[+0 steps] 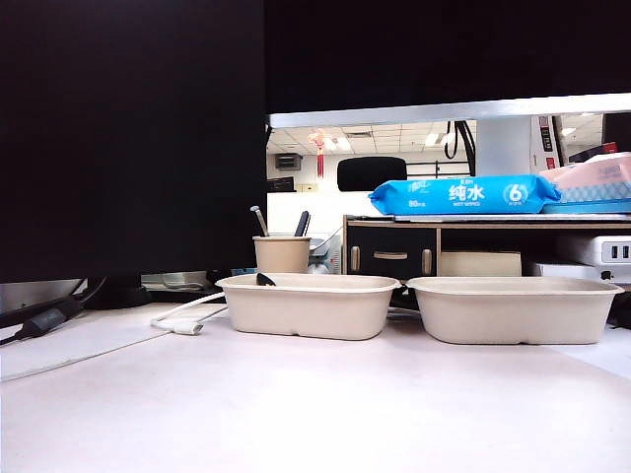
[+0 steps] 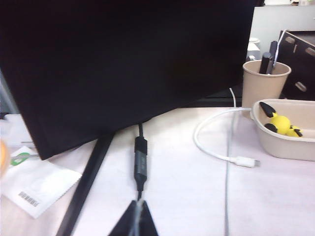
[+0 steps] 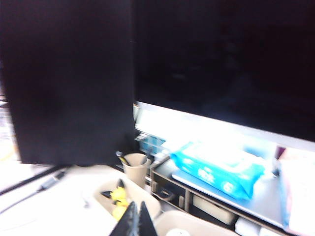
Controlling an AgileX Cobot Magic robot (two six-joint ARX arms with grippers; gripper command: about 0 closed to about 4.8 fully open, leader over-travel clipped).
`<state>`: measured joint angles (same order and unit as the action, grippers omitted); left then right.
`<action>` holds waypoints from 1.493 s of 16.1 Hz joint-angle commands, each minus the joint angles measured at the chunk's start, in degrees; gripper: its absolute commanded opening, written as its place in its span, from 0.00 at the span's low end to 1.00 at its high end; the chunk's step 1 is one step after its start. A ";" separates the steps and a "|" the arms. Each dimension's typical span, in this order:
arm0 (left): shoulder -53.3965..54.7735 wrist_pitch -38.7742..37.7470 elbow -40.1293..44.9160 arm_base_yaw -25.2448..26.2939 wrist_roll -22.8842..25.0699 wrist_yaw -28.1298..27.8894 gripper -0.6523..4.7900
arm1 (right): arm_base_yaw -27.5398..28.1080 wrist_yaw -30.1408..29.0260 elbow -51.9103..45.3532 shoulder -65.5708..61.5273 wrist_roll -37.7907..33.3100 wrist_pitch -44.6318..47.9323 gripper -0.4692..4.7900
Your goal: Put the dolls with similar colors into the same paper box, while dolls with different colors go into separate paper boxes.
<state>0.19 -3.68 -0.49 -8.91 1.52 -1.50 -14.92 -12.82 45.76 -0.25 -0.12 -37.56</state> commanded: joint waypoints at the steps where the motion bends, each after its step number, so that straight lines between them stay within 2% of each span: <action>1: 0.00 0.72 -0.04 0.11 0.00 0.22 0.11 | 4.00 -0.20 -5.77 0.00 0.15 1.55 0.08; 6: 0.00 0.72 -0.04 0.13 0.00 0.22 0.11 | 12.68 0.72 -28.57 0.04 0.15 21.73 0.08; 9: 0.00 0.72 -0.04 0.11 0.00 0.22 0.11 | 14.08 5.70 -38.01 0.04 -2.56 30.03 0.08; 15: 0.00 0.72 -0.04 0.11 0.00 0.22 0.11 | 14.05 8.46 -44.13 0.07 -6.99 33.64 0.08; 24: 0.00 0.72 -0.04 0.11 0.00 0.22 0.11 | 14.01 8.44 -45.48 0.09 -6.97 36.70 0.08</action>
<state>0.19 -3.68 -0.49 -8.91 1.52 -1.50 -0.80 -4.54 0.67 -0.19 -6.85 -1.98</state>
